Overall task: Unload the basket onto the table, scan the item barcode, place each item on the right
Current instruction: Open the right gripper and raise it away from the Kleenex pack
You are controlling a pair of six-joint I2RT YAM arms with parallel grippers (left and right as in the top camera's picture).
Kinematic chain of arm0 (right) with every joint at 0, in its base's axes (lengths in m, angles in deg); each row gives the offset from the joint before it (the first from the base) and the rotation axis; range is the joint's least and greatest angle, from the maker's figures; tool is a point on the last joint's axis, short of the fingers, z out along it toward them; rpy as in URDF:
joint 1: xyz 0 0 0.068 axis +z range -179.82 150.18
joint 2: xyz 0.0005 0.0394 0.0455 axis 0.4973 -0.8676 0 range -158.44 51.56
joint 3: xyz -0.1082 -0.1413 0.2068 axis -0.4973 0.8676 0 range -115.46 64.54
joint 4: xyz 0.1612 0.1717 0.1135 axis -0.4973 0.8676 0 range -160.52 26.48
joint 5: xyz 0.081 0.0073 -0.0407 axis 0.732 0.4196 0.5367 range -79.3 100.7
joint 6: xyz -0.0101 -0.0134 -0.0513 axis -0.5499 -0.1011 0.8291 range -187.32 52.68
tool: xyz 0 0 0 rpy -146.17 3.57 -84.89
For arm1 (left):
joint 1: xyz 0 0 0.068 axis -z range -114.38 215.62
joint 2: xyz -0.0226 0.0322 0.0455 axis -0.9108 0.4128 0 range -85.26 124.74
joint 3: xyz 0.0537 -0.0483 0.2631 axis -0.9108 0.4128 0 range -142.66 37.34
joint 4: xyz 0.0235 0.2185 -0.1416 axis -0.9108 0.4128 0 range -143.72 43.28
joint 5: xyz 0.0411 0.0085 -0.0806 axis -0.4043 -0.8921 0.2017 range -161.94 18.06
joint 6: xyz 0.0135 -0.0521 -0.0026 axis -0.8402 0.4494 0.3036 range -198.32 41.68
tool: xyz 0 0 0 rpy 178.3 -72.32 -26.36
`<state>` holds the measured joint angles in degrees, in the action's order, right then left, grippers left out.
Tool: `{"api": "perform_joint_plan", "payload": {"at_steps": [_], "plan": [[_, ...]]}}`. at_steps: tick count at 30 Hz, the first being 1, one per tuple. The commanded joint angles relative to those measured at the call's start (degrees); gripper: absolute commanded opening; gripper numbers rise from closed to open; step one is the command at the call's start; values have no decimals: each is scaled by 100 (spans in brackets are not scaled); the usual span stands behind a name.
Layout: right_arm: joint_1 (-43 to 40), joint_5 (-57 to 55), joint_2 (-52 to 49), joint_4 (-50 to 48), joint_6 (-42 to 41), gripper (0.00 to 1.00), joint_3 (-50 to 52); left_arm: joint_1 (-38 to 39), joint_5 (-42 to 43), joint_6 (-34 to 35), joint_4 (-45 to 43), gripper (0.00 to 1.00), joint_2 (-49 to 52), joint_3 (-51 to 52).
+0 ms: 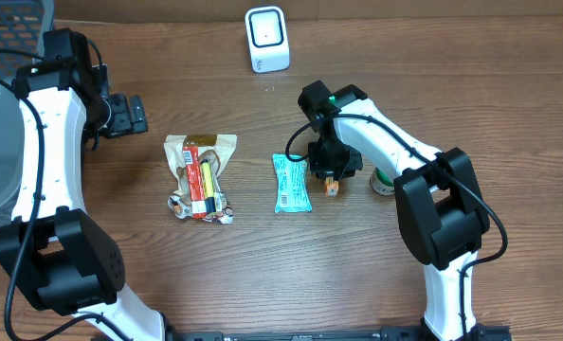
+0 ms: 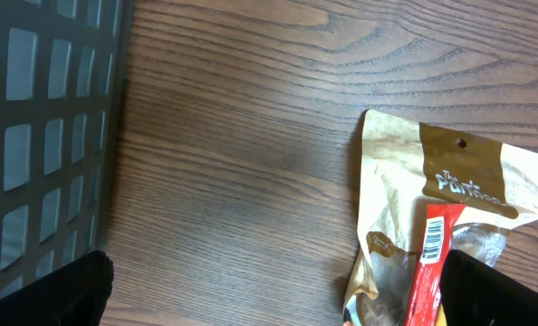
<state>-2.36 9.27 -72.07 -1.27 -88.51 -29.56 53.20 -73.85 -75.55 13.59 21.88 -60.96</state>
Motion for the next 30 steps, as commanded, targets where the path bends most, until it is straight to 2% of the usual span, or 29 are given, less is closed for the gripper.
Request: {"api": "perform_joint_plan", "payload": {"at_steps": [1, 5, 8, 14, 18, 21, 25, 27, 29, 30], "plan": [[-22, 101, 170, 20, -20, 32, -11, 9, 44, -87, -9, 100, -107, -118], [-22, 103, 170, 26, 2, 38, -33, 9, 44, -87, -9, 100, -107, -118], [-22, 114, 173, 24, 2, 51, -57, 9, 44, -87, -11, 100, -107, -118], [-24, 109, 179, 61, 28, 54, -271, 9, 44, -87, -9, 100, -107, -118], [-24, 90, 240, 247, 63, 56, -785, 9, 44, -87, -9, 100, -107, -118], [-61, -201, 278, 772, -101, 57, -1405, 9, 44, -87, -9, 100, -107, -118], [-188, -1078, 278, 1823, -717, 58, -2413, 9, 44, -87, -9, 100, -107, -118], [-376, -1403, 280, 2337, -1589, 69, -2870, 9, 44, -87, -9, 100, -107, -118], [-584, -1397, 280, 2592, -2240, 91, -2983, 9, 44, -87, -11, 100, -107, -118], [-702, -1399, 280, 2697, -2448, 99, -2983, 9, 44, -87, -11, 100, -107, -118]]}}
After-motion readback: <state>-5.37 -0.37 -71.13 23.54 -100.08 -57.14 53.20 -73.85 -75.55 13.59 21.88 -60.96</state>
